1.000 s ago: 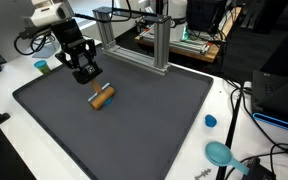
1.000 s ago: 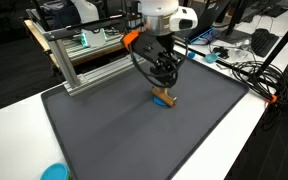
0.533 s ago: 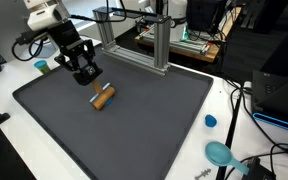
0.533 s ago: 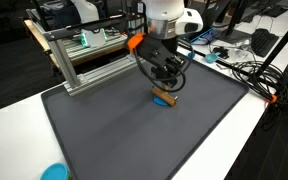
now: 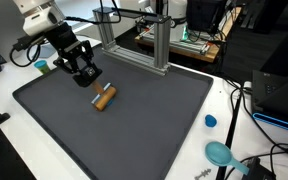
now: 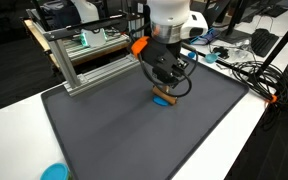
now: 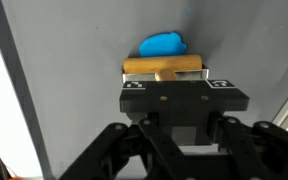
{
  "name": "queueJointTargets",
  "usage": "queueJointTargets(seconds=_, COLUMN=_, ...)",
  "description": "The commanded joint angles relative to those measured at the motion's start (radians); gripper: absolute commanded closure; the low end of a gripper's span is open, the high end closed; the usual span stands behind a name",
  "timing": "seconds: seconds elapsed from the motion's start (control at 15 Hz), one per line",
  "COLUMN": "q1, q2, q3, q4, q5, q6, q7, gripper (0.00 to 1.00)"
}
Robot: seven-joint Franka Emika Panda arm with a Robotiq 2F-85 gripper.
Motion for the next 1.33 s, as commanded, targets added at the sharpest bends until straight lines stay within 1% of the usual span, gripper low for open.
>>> queueJointTargets(seconds=0.0, q1=0.005, q2=0.098, q3=0.019, q4=0.024, q5=0.016, q6=-0.074, q7=-0.034, gripper=0.77)
queueJointTargets(seconds=0.53, q1=0.008, q2=0.128, q3=0.022, q4=0.082, q5=0.010, q6=-0.150, q7=-0.060, gripper=0.77)
queueJointTargets(seconds=0.67, q1=0.004, q2=0.117, q3=0.021, q4=0.082, q5=0.018, q6=-0.134, q7=-0.054, gripper=0.77)
queueJointTargets(seconds=0.8, q1=-0.023, q2=0.039, q3=0.024, q4=0.030, q5=0.051, q6=-0.076, q7=-0.073, gripper=0.77)
queueJointTargets(seconds=0.87, q1=-0.042, q2=-0.031, q3=0.024, q4=-0.029, q5=0.072, q6=-0.035, q7=-0.082, gripper=0.77)
queueJointTargets(seconds=0.93, q1=-0.053, q2=-0.070, q3=0.022, q4=-0.069, q5=0.089, q6=-0.001, q7=-0.082, gripper=0.77)
queueJointTargets(seconds=1.0, q1=-0.063, q2=-0.147, q3=0.012, q4=-0.140, q5=0.097, q6=0.031, q7=-0.076, gripper=0.77)
queueJointTargets(seconds=1.13, q1=-0.065, q2=-0.219, q3=-0.008, q4=-0.202, q5=0.100, q6=0.079, q7=-0.049, gripper=0.77)
queueJointTargets(seconds=1.27, q1=-0.066, q2=-0.319, q3=-0.027, q4=-0.286, q5=0.098, q6=0.110, q7=-0.042, gripper=0.77)
